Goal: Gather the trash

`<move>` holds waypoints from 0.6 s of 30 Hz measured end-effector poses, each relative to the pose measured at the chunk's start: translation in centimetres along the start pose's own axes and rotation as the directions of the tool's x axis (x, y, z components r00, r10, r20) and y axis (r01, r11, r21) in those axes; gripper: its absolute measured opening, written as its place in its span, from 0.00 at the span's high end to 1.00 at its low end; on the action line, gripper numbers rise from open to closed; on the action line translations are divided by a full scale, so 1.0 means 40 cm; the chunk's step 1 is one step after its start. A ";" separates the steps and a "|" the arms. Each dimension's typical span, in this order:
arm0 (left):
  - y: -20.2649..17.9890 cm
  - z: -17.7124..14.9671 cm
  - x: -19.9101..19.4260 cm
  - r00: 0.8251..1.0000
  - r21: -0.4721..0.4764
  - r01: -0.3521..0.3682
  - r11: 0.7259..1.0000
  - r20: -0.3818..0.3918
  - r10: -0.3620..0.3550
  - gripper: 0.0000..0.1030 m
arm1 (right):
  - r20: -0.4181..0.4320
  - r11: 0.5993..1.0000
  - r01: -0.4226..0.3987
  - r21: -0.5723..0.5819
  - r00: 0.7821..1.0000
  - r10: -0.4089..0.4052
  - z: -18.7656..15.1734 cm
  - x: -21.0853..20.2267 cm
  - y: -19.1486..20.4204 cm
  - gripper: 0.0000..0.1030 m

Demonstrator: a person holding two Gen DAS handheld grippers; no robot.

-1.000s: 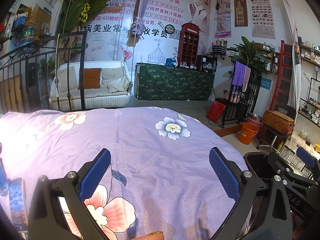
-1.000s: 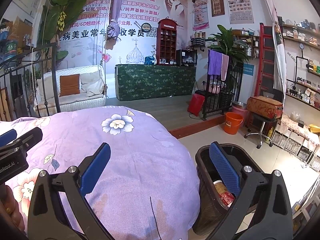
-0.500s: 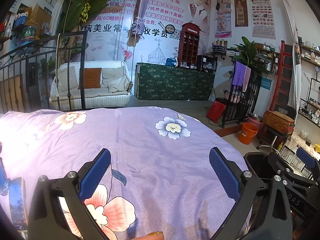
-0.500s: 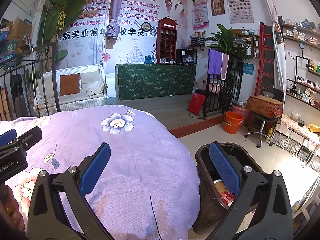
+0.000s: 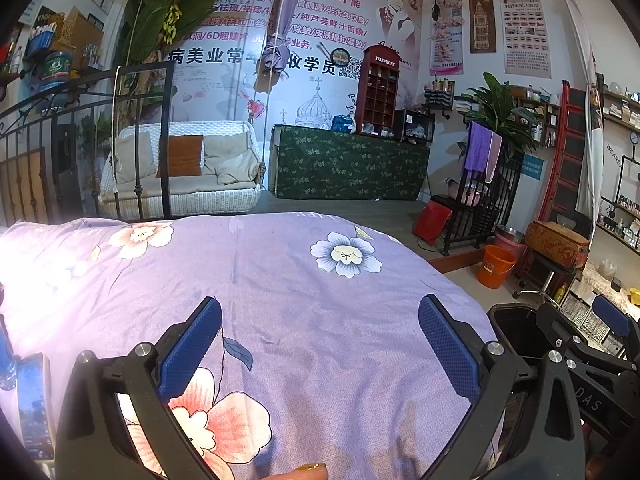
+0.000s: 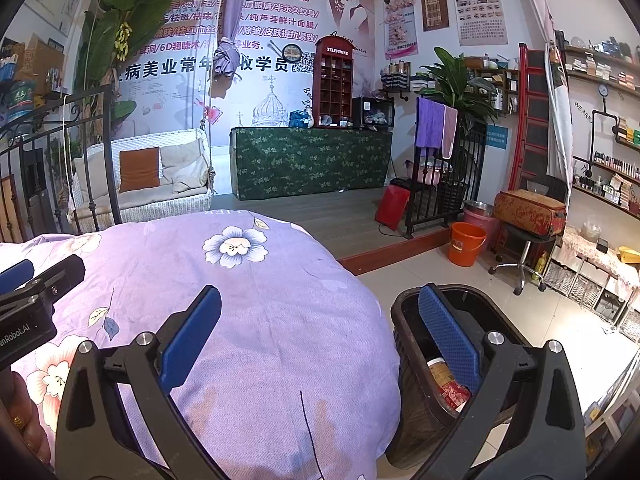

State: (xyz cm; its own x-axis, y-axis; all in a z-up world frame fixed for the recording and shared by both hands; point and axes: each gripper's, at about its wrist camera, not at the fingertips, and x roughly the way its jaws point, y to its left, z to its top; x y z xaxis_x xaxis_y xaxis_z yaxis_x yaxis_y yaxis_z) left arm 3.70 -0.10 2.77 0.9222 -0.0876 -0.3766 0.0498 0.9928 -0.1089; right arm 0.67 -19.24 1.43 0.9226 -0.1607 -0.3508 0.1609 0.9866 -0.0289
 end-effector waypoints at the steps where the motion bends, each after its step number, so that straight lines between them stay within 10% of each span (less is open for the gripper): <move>1: 0.000 0.000 0.000 1.000 0.000 0.000 1.000 0.000 0.000 0.06 | 0.000 1.000 0.000 0.001 1.000 0.000 -0.003 0.000 0.002 0.05; 18: -0.002 -0.002 -0.003 1.000 -0.003 0.002 1.000 -0.003 -0.002 0.06 | -0.003 1.000 0.002 0.000 1.000 -0.002 -0.019 0.001 0.009 0.05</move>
State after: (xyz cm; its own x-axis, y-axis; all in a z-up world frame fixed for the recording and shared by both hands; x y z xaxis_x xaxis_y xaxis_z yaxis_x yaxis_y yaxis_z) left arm 3.55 -0.18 2.77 0.9210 -0.0895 -0.3790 0.0501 0.9924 -0.1126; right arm 0.49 -18.85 0.70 0.9212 -0.1622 -0.3537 0.1623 0.9863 -0.0297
